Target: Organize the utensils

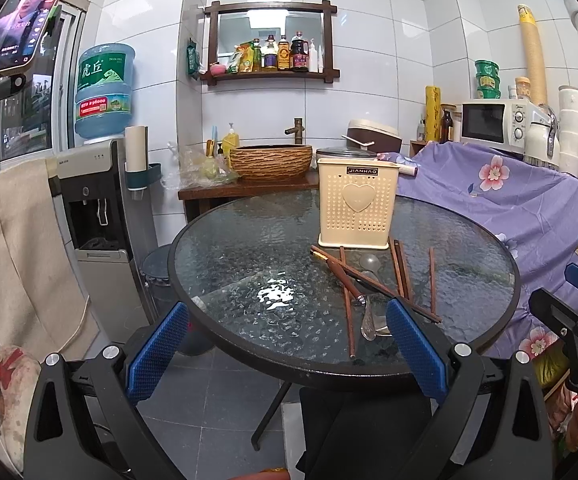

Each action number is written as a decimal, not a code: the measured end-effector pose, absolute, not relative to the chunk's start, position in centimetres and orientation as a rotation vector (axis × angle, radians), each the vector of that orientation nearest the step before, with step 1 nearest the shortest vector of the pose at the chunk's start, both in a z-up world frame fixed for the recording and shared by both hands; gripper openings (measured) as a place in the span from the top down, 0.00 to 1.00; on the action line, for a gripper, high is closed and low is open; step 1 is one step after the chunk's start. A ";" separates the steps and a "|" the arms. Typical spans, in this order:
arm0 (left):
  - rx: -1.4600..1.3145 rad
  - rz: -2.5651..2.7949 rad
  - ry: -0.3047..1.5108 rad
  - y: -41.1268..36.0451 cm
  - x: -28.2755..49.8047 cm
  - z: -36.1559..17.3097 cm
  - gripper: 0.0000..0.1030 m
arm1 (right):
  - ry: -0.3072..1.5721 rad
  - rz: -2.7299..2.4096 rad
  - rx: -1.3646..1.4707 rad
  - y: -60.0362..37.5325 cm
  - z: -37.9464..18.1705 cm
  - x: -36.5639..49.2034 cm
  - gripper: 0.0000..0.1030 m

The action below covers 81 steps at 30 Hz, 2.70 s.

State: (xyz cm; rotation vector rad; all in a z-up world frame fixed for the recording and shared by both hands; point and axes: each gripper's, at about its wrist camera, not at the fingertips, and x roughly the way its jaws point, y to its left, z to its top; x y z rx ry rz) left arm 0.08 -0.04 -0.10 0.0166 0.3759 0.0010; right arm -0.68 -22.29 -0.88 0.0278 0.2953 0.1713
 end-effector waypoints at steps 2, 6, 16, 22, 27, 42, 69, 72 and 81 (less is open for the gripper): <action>0.017 0.001 0.376 -0.1 0.1 -0.1 0.06 | 0.297 0.170 0.028 -22.3 -0.9 -0.6 0.05; 0.015 0.001 0.375 0.0 0.0 -0.1 0.06 | 0.297 0.170 0.029 -22.2 -0.9 -0.7 0.05; 0.019 0.000 0.379 0.2 0.0 -0.3 0.06 | 0.299 0.171 0.031 -22.1 -1.1 -0.7 0.05; 0.020 -0.001 0.380 0.1 0.0 -0.2 0.06 | 0.301 0.172 0.032 -22.1 -1.1 -0.6 0.05; 0.020 0.003 0.376 0.3 0.0 -0.3 0.06 | 0.301 0.171 0.031 -22.1 -1.1 -0.6 0.05; 0.027 0.003 0.387 -0.1 0.1 -0.3 0.06 | 0.308 0.172 0.031 -22.0 -1.3 -0.6 0.05; 0.023 -0.040 0.663 1.4 10.3 -4.5 0.10 | 0.668 0.152 0.065 -25.0 -5.3 11.6 0.05; -0.010 -0.064 0.691 2.3 12.5 -4.4 0.17 | 0.723 0.139 0.100 -26.1 -5.6 13.9 0.05; -0.113 -0.167 0.816 3.1 18.5 -4.6 0.44 | 0.835 0.163 0.119 -26.6 -5.2 19.6 0.32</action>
